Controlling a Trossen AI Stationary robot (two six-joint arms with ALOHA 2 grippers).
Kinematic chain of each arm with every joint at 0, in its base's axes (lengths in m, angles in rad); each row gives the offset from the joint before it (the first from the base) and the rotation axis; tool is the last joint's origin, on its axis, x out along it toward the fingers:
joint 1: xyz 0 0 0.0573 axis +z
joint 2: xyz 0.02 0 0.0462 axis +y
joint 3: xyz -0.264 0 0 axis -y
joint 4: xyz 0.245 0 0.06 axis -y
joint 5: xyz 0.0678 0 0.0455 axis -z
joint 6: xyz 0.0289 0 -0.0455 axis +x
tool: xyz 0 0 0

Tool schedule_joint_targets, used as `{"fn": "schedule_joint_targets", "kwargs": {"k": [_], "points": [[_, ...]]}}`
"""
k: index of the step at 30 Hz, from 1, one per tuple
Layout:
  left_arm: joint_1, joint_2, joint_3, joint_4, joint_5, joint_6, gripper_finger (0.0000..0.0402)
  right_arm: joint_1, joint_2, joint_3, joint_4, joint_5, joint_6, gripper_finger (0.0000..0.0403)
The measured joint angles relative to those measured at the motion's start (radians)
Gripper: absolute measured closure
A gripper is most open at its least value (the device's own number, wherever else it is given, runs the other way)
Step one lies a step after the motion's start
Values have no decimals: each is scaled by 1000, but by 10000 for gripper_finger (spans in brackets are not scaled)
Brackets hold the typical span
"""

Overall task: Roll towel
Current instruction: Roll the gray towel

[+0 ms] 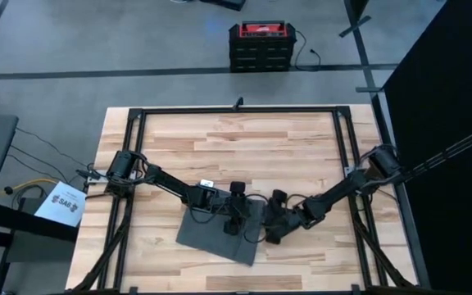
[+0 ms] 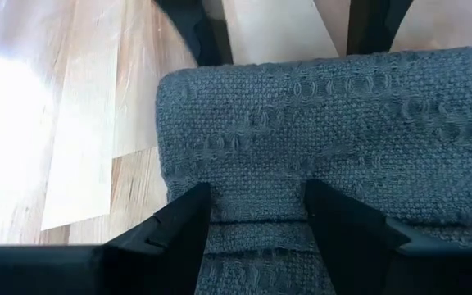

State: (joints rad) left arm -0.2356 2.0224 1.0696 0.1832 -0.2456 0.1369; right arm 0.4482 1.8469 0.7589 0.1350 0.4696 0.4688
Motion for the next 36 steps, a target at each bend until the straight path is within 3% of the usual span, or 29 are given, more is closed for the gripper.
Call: {"fn": "schedule_joint_targets", "kwargs": {"k": [9,18,25,30,36], "points": [[-2,0,0,4,-1,-11,210,-21,-41,45,-45,-3,-173,154],[-5,0,0,8,-1,-18,210,-27,-46,98,-88,12,-233,154],[-5,0,9,4,-1,-18,210,0,-51,110,-192,44,-206,154],[-5,0,14,2,0,-18,210,20,-55,105,-310,58,-92,154],[-6,0,14,4,0,-20,210,-26,-49,45,-216,3,-35,154]]}}
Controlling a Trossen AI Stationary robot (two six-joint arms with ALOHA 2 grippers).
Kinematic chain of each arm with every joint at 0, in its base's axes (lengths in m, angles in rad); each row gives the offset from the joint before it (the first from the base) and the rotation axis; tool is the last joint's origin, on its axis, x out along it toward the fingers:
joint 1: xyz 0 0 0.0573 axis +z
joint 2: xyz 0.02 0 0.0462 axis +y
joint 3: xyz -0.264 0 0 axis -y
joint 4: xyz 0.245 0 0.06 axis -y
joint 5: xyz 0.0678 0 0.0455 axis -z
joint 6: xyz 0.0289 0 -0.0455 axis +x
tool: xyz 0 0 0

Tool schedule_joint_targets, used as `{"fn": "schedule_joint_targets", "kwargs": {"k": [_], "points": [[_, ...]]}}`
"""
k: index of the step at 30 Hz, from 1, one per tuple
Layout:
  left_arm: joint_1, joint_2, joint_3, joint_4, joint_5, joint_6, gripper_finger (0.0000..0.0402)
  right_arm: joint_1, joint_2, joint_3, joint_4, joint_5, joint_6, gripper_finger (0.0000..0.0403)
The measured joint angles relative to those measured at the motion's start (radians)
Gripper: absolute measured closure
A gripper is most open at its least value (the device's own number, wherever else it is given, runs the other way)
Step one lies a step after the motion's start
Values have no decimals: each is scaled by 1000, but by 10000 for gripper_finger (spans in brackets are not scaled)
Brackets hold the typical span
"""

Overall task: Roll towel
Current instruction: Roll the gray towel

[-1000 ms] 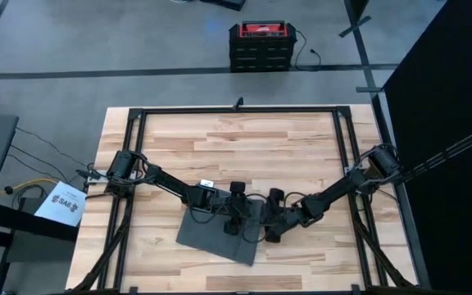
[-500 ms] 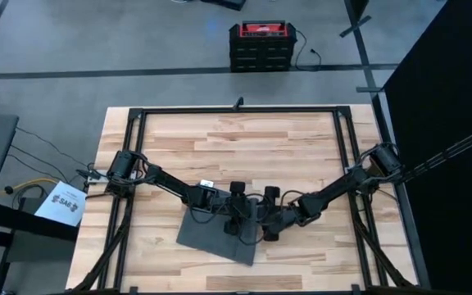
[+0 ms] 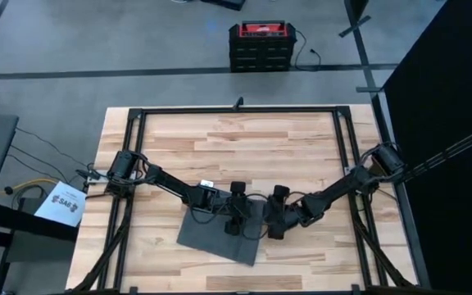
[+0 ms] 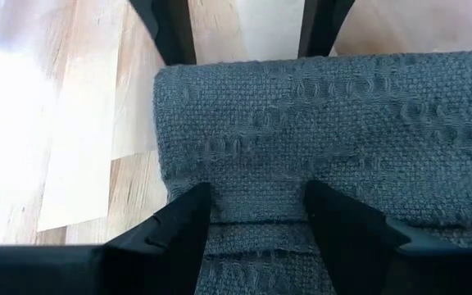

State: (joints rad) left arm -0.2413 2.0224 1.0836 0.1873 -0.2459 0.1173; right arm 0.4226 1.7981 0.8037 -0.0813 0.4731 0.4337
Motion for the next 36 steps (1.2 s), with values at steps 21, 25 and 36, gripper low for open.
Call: {"fn": "schedule_joint_targets", "kwargs": {"k": [21,25,36], "points": [[0,-17,2,-18,5,-7,210,21,-150,-14,-19,58,-134,154],[0,-53,1,-30,5,-9,210,59,-150,-14,-117,56,-40,154],[-57,-234,2,-164,-2,-106,210,211,-43,-45,69,47,178,154]]}}
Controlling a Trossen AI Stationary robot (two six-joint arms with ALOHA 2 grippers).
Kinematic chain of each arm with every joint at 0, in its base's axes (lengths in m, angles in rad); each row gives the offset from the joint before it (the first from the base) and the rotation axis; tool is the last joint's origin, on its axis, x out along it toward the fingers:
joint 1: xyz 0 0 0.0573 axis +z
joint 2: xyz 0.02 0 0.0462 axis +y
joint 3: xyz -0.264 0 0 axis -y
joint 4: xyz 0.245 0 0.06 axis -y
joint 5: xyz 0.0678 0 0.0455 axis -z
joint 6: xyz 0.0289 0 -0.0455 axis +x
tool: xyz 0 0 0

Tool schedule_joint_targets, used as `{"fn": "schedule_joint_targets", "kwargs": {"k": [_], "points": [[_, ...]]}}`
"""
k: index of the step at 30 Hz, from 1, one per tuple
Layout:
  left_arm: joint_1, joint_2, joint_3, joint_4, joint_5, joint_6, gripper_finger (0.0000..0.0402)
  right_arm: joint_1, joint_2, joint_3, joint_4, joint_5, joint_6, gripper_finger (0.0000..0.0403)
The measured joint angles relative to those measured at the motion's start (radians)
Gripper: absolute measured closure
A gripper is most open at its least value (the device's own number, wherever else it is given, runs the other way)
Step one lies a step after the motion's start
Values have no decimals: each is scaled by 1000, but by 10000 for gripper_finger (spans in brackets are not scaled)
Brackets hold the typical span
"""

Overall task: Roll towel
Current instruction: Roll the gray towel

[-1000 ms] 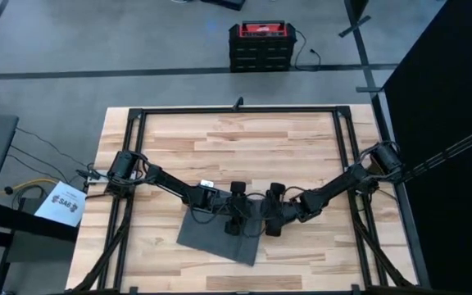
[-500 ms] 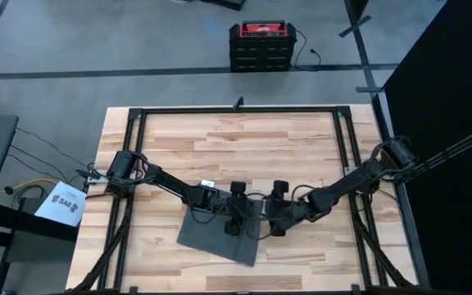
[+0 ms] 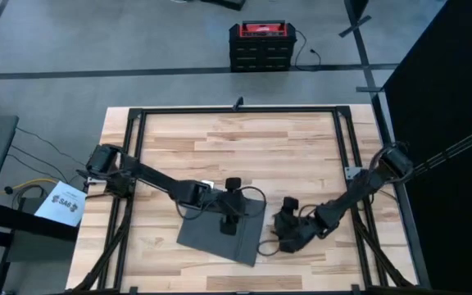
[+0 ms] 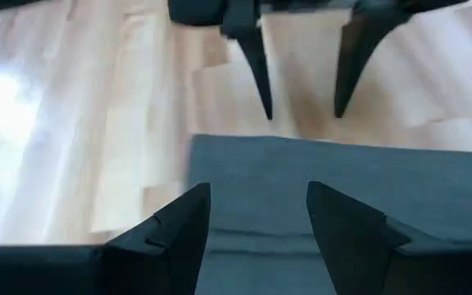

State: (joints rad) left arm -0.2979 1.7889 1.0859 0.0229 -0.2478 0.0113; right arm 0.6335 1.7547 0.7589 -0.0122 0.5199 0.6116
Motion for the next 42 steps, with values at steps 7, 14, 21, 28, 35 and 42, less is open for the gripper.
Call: {"fn": "schedule_joint_targets", "kwargs": {"k": [7,14,21,28,35,42], "points": [[-112,71,-2,14,-34,-87,210,17,127,51,116,31,50,154],[-150,147,0,84,-40,-138,210,12,147,74,142,33,50,154],[-147,223,0,110,-41,-151,210,-17,148,74,172,18,16,154],[-146,238,2,113,-43,-154,210,-32,151,93,172,16,-55,154],[-145,238,3,100,-42,-166,210,-46,110,132,168,30,-146,154],[-145,229,1,95,-41,-166,210,-67,79,142,145,35,-191,154]]}}
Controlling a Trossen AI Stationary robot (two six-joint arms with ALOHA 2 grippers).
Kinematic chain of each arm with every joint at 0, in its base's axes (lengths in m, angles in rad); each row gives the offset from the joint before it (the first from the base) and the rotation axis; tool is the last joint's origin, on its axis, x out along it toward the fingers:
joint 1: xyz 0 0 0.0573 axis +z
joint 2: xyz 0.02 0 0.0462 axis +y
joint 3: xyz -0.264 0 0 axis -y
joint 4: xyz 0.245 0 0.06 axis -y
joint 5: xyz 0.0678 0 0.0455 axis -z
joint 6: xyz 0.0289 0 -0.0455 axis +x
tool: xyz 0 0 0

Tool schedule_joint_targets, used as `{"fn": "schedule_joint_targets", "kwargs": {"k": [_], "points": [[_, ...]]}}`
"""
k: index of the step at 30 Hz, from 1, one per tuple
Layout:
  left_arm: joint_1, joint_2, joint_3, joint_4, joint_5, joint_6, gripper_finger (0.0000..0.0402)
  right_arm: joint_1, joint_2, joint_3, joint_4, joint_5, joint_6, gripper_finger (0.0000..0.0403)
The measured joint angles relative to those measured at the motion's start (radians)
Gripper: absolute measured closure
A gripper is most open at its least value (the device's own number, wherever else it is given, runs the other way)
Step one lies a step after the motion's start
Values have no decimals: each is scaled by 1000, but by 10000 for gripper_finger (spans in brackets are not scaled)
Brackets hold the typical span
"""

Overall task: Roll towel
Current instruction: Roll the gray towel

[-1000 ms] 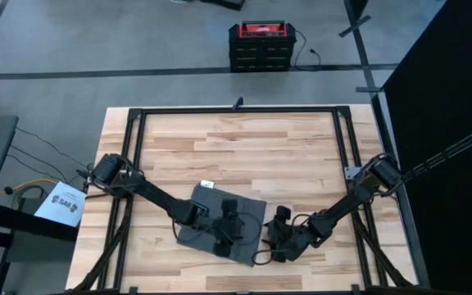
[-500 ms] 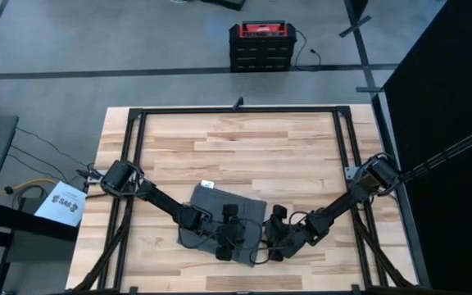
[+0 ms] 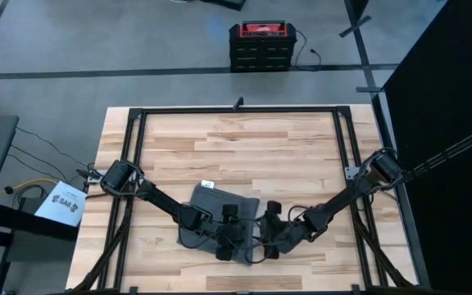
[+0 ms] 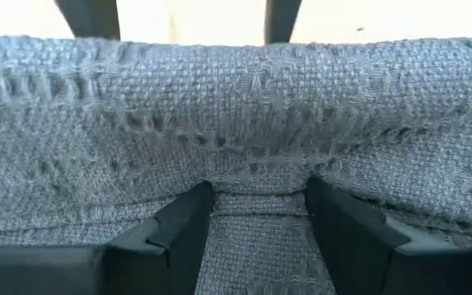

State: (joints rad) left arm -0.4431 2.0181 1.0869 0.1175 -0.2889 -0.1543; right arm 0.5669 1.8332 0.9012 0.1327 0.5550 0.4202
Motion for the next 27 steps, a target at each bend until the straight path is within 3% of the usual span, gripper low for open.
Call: {"fn": "schedule_joint_targets", "kwargs": {"k": [14,27], "points": [[0,-82,-4,-99,-6,-8,210,-65,22,0,40,-57,-84,154],[5,-118,-21,-165,-74,-32,210,-133,22,0,108,-116,-182,154]]}}
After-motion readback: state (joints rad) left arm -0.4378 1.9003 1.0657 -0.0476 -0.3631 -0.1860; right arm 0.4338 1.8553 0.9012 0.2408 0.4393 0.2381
